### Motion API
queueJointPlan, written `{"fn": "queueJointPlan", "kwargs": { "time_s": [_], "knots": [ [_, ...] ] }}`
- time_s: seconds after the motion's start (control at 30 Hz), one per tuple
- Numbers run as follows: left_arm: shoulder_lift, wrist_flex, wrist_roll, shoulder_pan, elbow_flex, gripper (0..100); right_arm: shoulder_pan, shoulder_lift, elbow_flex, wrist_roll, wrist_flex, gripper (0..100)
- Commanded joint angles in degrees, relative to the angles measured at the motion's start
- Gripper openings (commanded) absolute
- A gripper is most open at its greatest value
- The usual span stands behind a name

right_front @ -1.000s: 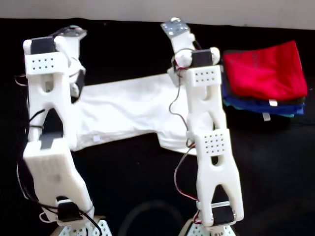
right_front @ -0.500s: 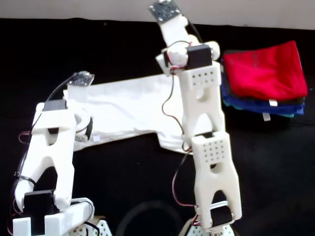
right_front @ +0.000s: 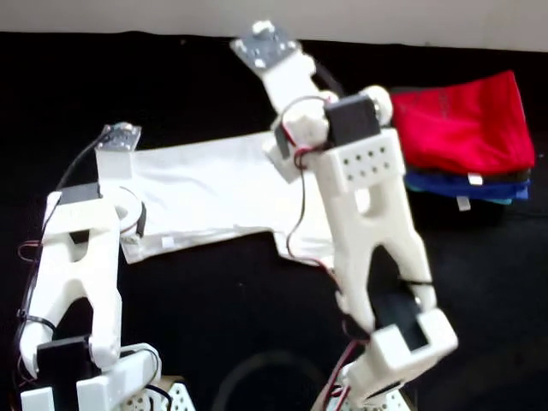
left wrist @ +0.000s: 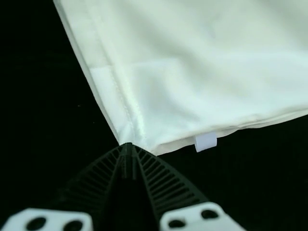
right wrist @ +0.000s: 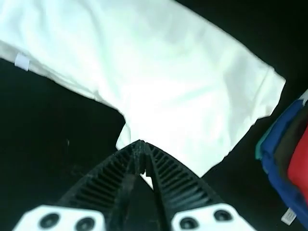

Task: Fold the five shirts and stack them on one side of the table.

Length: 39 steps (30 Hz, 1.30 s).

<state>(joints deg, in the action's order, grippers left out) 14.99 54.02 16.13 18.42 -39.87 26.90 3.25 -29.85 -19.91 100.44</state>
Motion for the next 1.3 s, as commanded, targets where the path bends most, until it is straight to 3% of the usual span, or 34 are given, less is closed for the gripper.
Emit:
{"fn": "queueJointPlan", "kwargs": {
  "time_s": [0.0, 0.17, 0.27, 0.53, 0.7, 0.83, 0.97, 1.13, 1.27],
  "knots": [
    [1.45, -1.49, -0.26, -0.31, 1.63, 1, -1.45, -6.11, 12.62, 0.44, -0.48, 0.6],
    [-4.35, -5.98, -0.26, -2.59, -0.92, 1, -1.8, -10.24, 26.24, 0.53, -6.37, 0.6],
    [-7.78, -4.48, -0.18, -2.33, -1.27, 1, -2.07, -13.49, 32.57, 0.53, -9.27, 0.6],
    [-9.19, 0.53, 0.26, 4.53, 0.66, 1, -9.1, -20.44, 49.63, 0.53, -17.63, 0.6],
    [-9.8, 0.26, 8.62, 4.62, 1.89, 1, -10.42, -20.79, 57.89, 0.53, -28.97, 0.6],
    [-9.8, -3.08, 9.14, 4.62, 1.89, 1, -10.33, -20.62, 62.99, 0.26, -38.02, 0.6],
    [-9.71, -4.4, 7.21, 4.53, 1.71, 1, -10.42, -20.62, 69.49, 0.09, -44.09, 0.6],
    [-9.89, -4.57, -2.81, 4.53, 1.1, 1, -10.77, -20.7, 75.74, 0.09, -46.46, 0.6],
    [-9.89, -10.37, -3.25, 4.62, -3.47, 1, -11.65, -20.7, 77.23, -4.31, -46.11, 0.9]
  ]
}}
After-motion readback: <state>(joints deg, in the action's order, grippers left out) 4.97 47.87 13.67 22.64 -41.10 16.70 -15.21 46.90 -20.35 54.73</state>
